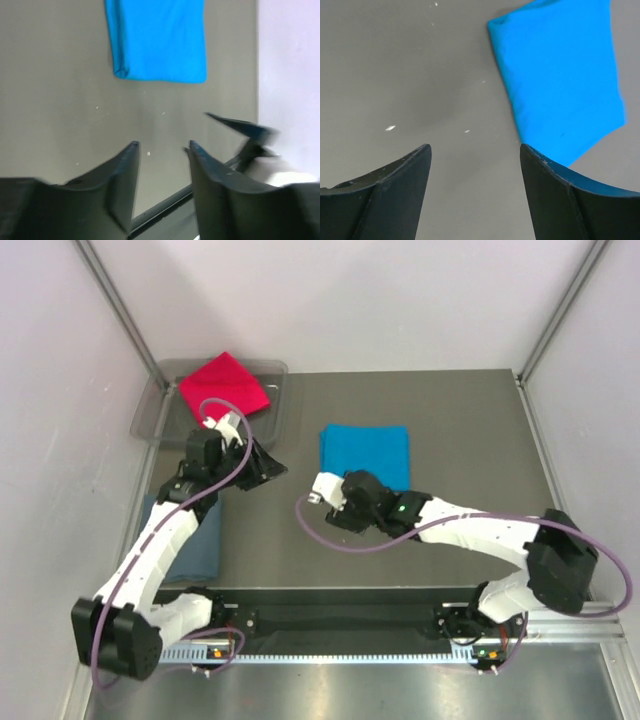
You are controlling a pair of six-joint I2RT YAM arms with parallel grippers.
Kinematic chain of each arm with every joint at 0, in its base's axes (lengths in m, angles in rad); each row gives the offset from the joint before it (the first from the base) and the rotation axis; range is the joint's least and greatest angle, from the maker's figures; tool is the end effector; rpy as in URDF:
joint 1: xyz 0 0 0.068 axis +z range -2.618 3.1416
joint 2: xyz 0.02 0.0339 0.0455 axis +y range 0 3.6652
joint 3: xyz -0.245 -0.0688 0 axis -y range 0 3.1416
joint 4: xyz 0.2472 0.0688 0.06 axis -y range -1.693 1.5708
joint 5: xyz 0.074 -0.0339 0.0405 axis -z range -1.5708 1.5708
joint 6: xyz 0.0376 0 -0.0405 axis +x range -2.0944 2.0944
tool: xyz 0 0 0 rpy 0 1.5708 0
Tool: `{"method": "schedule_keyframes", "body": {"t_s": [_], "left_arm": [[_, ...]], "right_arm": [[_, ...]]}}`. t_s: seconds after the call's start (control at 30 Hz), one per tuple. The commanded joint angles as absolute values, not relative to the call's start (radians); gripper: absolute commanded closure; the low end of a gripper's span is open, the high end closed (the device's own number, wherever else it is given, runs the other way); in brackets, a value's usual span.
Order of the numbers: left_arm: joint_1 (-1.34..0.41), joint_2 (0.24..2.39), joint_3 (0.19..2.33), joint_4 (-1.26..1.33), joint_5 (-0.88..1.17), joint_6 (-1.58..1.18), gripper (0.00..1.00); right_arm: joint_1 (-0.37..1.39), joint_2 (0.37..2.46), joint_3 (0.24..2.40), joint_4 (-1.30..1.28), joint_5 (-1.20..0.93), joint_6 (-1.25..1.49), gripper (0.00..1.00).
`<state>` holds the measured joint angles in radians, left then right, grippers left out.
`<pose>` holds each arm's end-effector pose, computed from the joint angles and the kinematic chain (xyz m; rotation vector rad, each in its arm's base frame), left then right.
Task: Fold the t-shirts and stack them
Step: Neatly place the folded tshirt to the corner
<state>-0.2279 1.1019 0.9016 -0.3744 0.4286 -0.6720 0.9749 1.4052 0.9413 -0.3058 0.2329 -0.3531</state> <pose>0.2442 -0.0727 0.2829 -0.2342 2.2387 -0.9667 0.1795 0.2492 0.2212 -1.3347 1.8915 0.0420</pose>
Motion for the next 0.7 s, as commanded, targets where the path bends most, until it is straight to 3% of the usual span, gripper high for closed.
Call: {"method": "schedule_keyframes", "body": {"t_s": [0.0, 0.1, 0.23, 0.5, 0.67], "left_arm": [[-0.213, 1.022, 0.888, -0.333, 0.379, -0.765, 0.49], [-0.196, 1.011, 0.89, -0.388, 0.351, -0.845, 0.41], [-0.152, 1.006, 0.897, -0.449, 0.339, -0.865, 0.39], [-0.071, 1.019, 0.925, -0.664, 0.264, -1.017, 0.36], [-0.067, 1.012, 0.902, -0.666, 0.258, -1.066, 0.33]], "right_arm": [[1.008, 1.511, 0.983, -0.198, 0.388, -0.604, 0.29], [1.014, 1.571, 1.005, -0.138, 0.387, -0.701, 0.34], [1.014, 1.703, 1.066, -0.112, 0.373, -0.782, 0.46], [1.012, 1.868, 1.149, -0.069, 0.391, -0.876, 0.47], [0.99, 1.931, 1.201, -0.101, 0.374, -0.913, 0.5]]}}
